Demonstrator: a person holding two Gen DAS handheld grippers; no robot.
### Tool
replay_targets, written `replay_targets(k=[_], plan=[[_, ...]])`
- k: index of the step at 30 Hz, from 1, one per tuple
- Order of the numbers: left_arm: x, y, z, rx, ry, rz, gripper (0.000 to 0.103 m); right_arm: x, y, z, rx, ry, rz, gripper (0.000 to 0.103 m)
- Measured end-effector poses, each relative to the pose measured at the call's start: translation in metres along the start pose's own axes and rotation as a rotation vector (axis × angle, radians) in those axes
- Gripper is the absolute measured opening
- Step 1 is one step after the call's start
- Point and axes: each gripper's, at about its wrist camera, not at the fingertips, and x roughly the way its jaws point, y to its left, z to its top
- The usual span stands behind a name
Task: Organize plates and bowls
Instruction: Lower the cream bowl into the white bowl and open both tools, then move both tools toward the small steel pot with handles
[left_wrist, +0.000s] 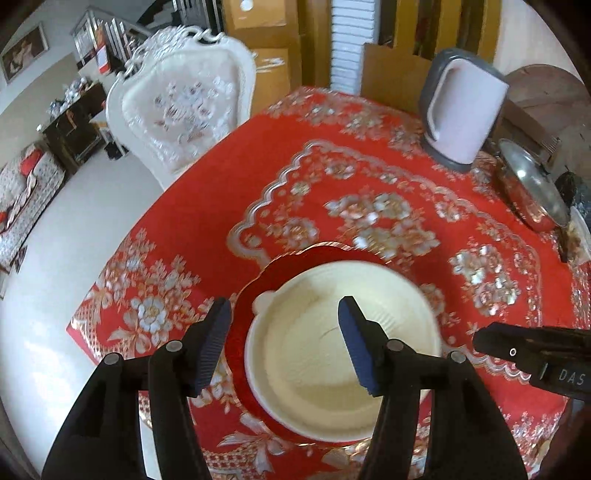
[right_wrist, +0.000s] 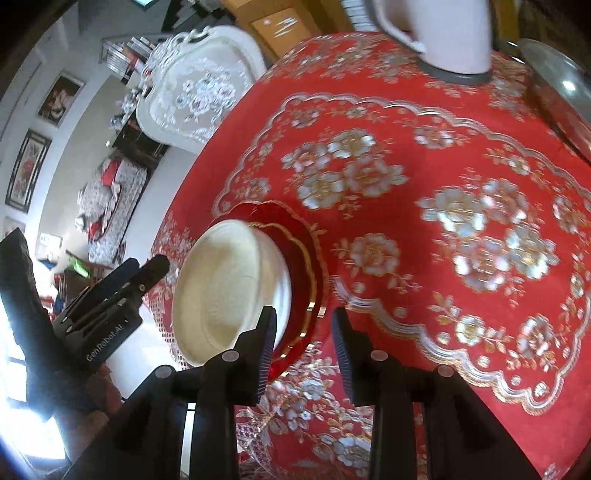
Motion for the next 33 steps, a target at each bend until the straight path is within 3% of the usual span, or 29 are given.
replay_targets(k=[19,33], plan=[[-0.026,-0.137,0.018,0.247,-0.071,-0.098,0.06,-0.074,-0.119,-0.044,0.254,-0.123,-0.044,0.036],[-0.039,-0.215,0.008,0.391,-0.087,-0.138,0.06,-0.102,-0.17,-0.085,0.352,-0.15,-0.06,0.037]])
